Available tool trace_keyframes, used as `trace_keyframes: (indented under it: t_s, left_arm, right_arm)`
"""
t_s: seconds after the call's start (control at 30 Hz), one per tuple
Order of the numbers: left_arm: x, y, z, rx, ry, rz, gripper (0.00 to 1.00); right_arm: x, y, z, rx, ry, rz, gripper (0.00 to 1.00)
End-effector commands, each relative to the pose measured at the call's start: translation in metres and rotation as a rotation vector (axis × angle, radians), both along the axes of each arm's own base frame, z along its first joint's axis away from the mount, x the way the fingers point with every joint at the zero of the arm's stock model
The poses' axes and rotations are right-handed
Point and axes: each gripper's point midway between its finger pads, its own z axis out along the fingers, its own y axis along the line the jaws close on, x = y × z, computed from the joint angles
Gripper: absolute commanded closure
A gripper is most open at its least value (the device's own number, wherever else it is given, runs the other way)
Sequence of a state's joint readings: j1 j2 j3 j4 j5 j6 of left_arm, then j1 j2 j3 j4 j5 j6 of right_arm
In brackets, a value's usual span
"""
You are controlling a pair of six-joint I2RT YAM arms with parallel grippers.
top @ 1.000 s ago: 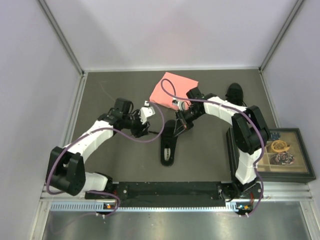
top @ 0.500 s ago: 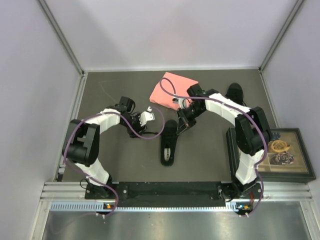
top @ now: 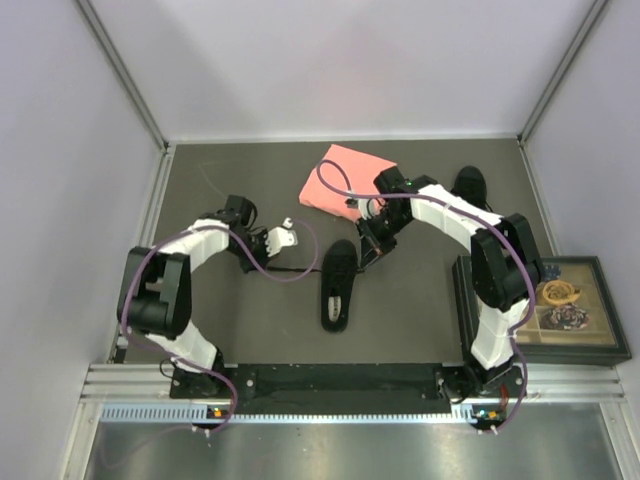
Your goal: Tie the shoes
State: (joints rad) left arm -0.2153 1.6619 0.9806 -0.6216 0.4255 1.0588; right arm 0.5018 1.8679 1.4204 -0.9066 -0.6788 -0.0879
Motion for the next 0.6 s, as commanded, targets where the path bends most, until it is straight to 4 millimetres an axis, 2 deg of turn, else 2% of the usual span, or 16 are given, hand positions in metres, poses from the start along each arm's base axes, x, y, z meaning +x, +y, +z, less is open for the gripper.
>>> trace_keyframes:
  t_s: [0.0,0.13,0.4,0.57]
  left_arm:
    - [-0.018,0.024,0.023,-0.015,-0.019,0.046,1.0]
    - [-0.023,0.036,0.036,-0.044,-0.042,0.097,1.0]
    - [-0.034,0.066,0.043,-0.056,-0.036,0.182,1.0]
    - [-0.044,0.07,0.05,-0.069,-0.05,0.198,1.0]
  right_arm:
    - [0.007,-0.008,0.009,-0.035,-0.093,0.04,1.0]
    - [0.009,-0.016,0.006,-0.076,-0.122,0.048,1.0]
    - [0.006,-0.032,0.005,-0.135,-0.165,0.049,1.0]
    - [0.004,-0.048,0.008,-0.165,-0.19,0.04,1.0]
